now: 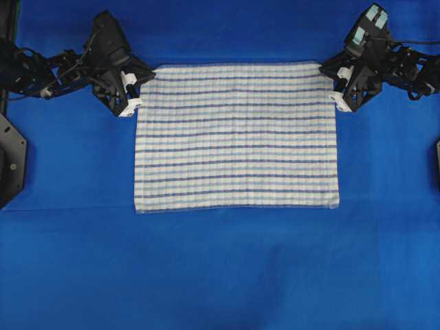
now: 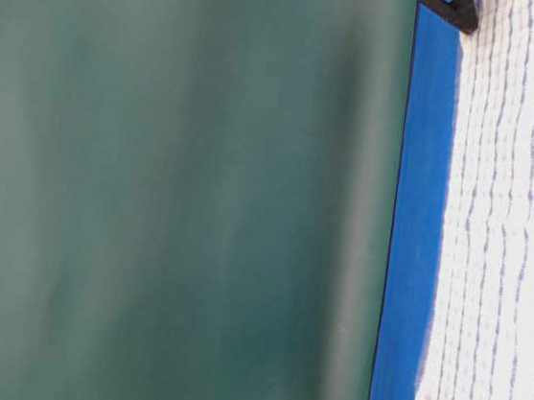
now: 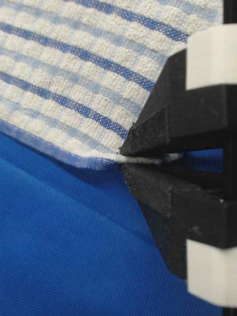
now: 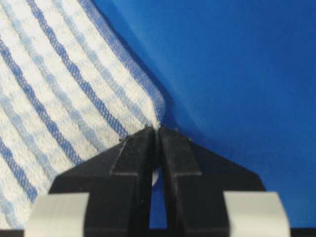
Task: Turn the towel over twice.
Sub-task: 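Lift the towel by its corners and pull it up and back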
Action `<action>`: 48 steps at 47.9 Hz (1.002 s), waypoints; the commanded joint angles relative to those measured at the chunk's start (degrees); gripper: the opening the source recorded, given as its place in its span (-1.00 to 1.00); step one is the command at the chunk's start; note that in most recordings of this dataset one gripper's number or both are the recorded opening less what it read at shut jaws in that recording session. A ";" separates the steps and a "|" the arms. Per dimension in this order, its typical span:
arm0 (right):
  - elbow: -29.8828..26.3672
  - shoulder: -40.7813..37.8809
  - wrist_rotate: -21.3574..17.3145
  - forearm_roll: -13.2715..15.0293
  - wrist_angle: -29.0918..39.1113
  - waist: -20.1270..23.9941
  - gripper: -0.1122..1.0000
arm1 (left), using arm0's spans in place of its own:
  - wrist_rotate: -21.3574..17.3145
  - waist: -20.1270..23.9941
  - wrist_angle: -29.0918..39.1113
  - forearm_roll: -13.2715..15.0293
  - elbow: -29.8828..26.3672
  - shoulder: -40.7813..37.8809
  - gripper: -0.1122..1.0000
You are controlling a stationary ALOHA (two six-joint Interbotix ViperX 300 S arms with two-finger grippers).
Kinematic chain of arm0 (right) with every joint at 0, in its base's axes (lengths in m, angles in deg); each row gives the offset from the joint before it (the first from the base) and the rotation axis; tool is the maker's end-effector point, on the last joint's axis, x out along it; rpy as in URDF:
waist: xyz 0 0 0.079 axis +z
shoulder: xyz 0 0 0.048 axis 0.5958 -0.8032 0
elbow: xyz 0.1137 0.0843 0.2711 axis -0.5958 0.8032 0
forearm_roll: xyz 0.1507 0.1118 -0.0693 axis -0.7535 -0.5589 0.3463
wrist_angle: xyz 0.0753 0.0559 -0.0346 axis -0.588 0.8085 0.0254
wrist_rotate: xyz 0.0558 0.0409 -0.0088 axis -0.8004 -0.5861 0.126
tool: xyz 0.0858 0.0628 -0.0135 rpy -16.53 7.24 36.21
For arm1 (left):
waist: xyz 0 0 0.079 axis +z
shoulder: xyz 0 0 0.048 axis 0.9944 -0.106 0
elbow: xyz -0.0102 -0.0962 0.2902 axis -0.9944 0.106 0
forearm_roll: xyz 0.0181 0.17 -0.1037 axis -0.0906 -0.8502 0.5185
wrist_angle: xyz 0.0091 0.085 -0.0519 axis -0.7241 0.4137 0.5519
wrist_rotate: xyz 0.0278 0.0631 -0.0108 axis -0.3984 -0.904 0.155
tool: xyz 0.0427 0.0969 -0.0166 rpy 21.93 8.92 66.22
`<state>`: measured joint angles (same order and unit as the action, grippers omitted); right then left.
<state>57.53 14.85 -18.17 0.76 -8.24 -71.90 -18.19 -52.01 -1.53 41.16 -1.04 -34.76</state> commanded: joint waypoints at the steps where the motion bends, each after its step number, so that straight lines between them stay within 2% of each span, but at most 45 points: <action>1: -0.26 2.81 0.00 -0.53 -0.18 -0.70 -0.70 | -0.53 0.70 1.05 0.09 -1.23 3.25 -0.74; 14: -2.20 11.34 1.05 0.26 6.42 -4.57 -0.70 | -2.20 4.22 7.29 0.09 -2.99 13.10 -0.74; 22: -4.48 16.26 1.85 1.76 9.76 -7.21 -0.70 | -5.98 5.19 8.44 0.09 -4.39 19.07 -0.74; 27: -6.59 18.98 3.34 1.85 11.87 -8.61 -0.70 | -6.68 6.06 8.61 0.09 -5.62 21.88 -0.74; 38: -11.34 22.68 6.68 2.37 15.73 -10.81 -0.70 | -6.94 8.88 8.44 0.09 -8.26 24.96 -0.74; 48: -17.40 24.79 8.88 2.37 21.71 -10.99 -0.70 | -6.86 9.40 8.00 0.09 -10.63 25.75 -0.74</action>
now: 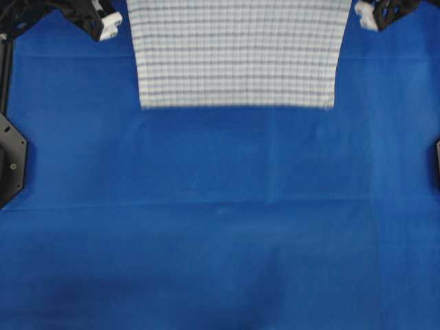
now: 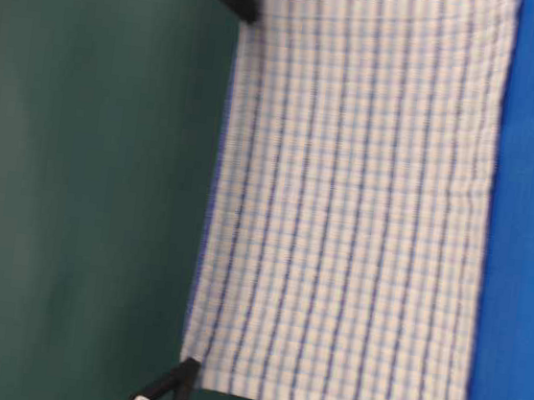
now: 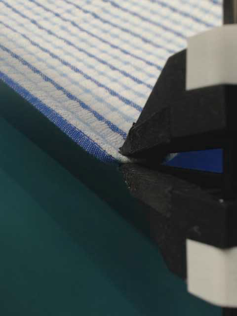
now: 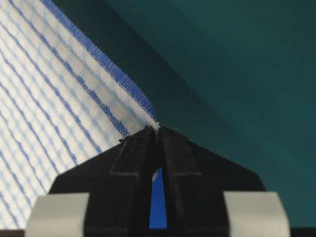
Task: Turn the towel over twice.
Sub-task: 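Lift the towel by its corners and pull it up and back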
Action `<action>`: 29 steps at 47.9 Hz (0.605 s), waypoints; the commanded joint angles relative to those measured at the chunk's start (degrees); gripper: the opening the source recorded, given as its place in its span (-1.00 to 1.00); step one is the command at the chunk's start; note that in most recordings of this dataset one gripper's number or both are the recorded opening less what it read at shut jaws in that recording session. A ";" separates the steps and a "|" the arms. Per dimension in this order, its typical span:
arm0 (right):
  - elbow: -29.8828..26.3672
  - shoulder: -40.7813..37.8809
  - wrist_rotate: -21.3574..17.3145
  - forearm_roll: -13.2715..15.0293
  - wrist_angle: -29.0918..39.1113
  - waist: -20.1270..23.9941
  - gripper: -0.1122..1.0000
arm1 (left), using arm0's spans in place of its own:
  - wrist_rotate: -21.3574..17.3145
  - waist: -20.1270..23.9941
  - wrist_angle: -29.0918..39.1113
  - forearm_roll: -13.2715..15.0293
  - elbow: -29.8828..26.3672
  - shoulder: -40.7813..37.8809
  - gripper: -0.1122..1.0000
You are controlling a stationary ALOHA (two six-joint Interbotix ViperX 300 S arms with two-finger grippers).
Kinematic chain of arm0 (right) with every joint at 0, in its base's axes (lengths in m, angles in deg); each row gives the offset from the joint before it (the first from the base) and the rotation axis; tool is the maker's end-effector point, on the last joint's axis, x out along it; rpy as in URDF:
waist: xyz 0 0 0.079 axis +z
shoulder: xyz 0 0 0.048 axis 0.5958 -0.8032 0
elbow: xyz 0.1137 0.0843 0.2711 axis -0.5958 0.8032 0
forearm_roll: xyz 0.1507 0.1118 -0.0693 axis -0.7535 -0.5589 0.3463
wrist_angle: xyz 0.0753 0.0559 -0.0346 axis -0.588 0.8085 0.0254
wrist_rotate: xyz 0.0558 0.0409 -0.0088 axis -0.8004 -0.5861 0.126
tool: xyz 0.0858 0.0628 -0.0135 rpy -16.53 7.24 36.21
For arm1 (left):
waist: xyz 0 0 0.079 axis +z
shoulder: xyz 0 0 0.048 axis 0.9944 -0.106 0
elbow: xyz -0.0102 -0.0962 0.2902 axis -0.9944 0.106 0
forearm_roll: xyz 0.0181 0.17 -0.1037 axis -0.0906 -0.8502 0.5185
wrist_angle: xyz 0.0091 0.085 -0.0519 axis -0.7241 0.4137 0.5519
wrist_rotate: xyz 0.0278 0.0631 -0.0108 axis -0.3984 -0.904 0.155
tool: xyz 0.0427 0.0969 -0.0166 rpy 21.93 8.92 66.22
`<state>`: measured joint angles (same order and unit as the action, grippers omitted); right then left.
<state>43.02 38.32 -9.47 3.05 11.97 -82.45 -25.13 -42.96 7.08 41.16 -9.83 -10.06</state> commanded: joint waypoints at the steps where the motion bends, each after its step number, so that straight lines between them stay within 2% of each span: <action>1: -3.25 1.49 0.18 0.09 2.02 -0.44 -0.70 | 0.09 0.35 -0.53 0.09 -2.02 1.14 -0.74; 7: -4.75 2.90 0.26 0.09 4.04 -0.44 -0.70 | 0.09 0.35 -0.53 0.09 -2.72 2.64 -0.74; 16: -4.04 5.62 0.18 0.09 4.75 0.88 -0.70 | 0.18 -1.14 0.62 0.09 -2.37 7.29 -0.74; 29: -1.23 11.43 -0.79 -0.88 9.05 7.82 -0.70 | 0.70 -8.00 3.60 0.09 0.97 11.95 -0.74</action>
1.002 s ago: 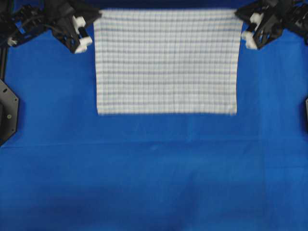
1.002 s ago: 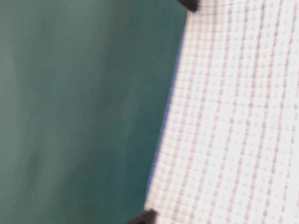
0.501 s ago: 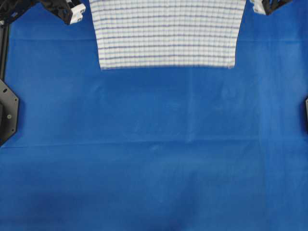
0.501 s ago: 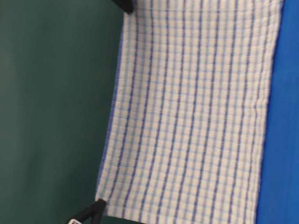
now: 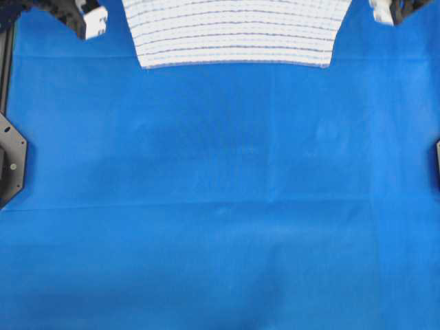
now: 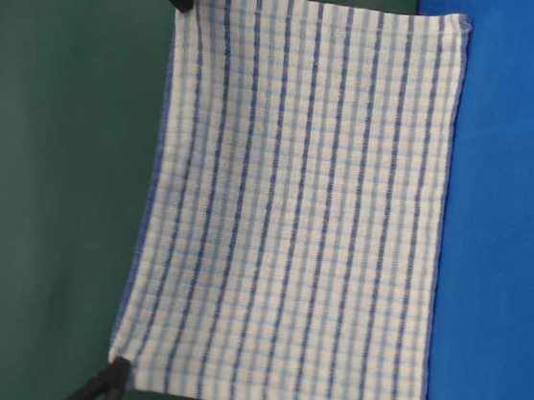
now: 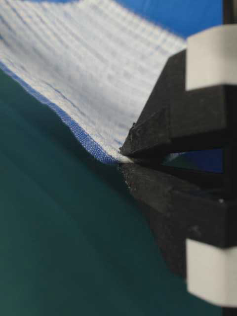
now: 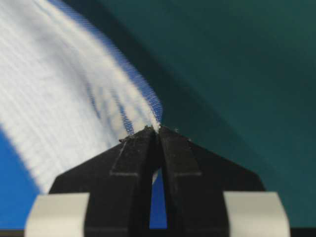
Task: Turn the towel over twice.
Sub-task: 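Lift the towel by its corners and pull it up and back, then swing the held towel forward and lay it flat on the table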
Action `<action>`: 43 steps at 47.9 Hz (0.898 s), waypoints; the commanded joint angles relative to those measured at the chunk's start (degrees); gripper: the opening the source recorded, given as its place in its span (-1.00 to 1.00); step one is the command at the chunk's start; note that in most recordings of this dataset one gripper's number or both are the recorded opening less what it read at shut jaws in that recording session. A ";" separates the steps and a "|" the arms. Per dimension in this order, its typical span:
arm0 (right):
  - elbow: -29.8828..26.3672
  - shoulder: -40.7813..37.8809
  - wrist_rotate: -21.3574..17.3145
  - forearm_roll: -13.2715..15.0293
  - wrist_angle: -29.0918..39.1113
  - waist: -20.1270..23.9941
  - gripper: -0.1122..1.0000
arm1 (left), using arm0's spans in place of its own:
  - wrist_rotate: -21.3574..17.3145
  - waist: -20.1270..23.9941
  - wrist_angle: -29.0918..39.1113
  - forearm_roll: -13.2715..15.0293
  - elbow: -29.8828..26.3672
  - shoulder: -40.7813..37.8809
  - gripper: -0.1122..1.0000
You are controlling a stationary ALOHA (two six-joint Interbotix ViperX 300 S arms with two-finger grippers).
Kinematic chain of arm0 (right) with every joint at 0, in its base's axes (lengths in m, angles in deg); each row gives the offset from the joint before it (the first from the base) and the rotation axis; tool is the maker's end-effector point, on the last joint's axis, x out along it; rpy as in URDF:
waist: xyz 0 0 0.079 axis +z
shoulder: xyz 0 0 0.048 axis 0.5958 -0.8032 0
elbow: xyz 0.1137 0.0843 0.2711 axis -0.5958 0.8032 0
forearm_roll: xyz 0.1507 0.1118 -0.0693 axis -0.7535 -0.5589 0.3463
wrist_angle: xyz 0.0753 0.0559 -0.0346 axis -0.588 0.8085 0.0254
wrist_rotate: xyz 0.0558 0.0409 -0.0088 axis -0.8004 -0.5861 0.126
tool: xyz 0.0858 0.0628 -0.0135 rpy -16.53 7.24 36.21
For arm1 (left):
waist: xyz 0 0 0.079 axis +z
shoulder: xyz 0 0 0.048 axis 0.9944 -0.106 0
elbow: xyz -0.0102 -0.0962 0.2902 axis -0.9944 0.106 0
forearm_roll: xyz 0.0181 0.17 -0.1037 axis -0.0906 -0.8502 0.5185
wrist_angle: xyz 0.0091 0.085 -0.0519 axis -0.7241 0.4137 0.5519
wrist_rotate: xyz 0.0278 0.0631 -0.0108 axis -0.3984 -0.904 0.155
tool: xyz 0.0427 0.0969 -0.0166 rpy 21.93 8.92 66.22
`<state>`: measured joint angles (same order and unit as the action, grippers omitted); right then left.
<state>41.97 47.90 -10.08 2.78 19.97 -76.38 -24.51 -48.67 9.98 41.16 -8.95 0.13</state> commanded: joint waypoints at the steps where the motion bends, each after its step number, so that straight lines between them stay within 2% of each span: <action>1: 0.09 2.20 -0.26 -0.88 1.67 2.46 -0.70 | 0.00 -3.08 0.88 0.09 0.44 2.11 -0.74; 14: 3.25 6.86 -4.13 -1.76 9.58 14.15 -0.70 | 1.93 -12.66 4.04 0.09 6.15 5.62 -0.74; 23: 7.47 5.98 -8.26 -1.76 10.37 20.65 -0.70 | 3.87 -17.49 3.78 0.09 10.81 4.39 -0.74; 30: 11.16 4.13 -11.78 -1.85 9.32 24.26 -0.70 | 5.36 -22.06 3.43 0.09 13.01 1.49 -0.74; 43: 17.31 -1.05 -21.18 -2.02 2.11 32.43 -0.70 | 9.32 -29.62 3.78 0.09 13.71 -6.68 -0.74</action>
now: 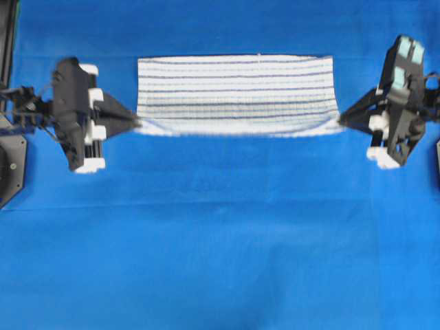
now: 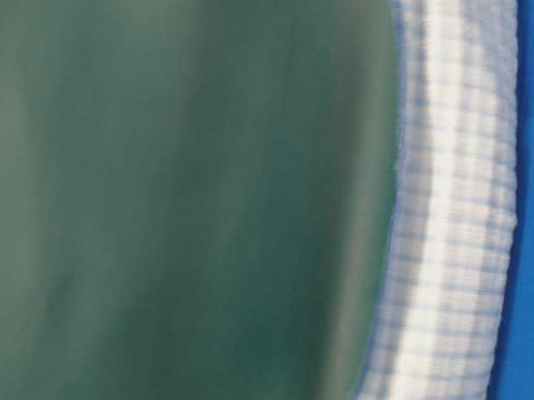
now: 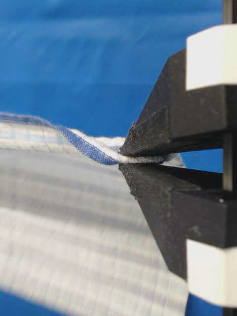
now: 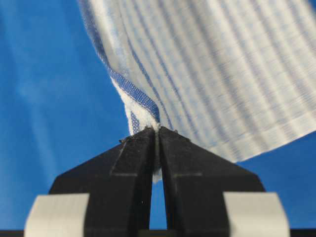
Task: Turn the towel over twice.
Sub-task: 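Swing the held towel forward and lay it flat on the table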
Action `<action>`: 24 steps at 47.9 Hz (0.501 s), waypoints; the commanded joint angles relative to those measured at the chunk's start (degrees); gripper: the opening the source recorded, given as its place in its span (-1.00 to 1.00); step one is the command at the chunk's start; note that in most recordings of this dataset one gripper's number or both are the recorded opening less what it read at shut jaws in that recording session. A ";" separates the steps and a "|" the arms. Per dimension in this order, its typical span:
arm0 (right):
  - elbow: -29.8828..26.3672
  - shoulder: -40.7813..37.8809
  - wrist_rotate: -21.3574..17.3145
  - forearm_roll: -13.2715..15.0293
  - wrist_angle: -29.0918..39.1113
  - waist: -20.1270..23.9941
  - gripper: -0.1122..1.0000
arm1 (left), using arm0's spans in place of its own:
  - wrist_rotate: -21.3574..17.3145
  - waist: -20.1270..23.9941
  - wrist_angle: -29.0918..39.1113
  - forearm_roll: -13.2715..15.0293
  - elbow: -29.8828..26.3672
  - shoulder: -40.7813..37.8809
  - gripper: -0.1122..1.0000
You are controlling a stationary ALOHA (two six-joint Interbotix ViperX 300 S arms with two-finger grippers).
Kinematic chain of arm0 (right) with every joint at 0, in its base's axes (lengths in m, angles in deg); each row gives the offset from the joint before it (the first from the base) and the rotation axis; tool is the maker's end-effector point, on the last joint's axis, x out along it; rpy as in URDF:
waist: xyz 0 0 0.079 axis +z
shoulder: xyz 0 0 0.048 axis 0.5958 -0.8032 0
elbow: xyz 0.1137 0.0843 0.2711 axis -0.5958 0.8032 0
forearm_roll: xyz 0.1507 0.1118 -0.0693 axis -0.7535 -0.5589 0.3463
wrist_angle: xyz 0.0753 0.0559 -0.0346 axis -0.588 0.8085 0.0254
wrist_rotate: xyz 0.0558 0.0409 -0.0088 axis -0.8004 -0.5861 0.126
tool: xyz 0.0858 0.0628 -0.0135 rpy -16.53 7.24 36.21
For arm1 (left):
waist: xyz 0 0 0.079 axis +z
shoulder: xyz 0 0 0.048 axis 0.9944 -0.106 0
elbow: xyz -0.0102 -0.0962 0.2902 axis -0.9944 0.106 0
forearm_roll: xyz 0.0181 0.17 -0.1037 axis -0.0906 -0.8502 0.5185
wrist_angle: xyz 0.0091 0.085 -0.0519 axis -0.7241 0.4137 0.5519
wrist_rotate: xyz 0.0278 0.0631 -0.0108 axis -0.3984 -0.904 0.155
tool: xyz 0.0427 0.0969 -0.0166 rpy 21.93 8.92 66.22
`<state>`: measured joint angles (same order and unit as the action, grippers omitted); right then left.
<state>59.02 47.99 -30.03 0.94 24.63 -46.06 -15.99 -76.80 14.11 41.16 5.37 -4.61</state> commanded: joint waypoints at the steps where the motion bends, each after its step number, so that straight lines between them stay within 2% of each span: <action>1: 0.62 -1.58 -1.85 -0.18 -3.25 2.72 -0.70 | 1.14 -1.93 -0.53 0.09 -0.62 -2.72 -0.74; 14: 1.67 -9.23 -8.26 -0.18 -9.58 9.32 -0.70 | 5.54 -7.21 -1.23 0.09 -2.02 -12.92 -0.74; 24: -0.53 -13.80 -12.92 -0.44 -10.55 14.94 -0.70 | 6.42 -12.48 -0.97 0.09 -2.64 -14.15 -0.74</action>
<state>60.16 34.89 -42.16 0.76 14.70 -32.70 -9.48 -87.70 13.41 41.16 3.70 -19.12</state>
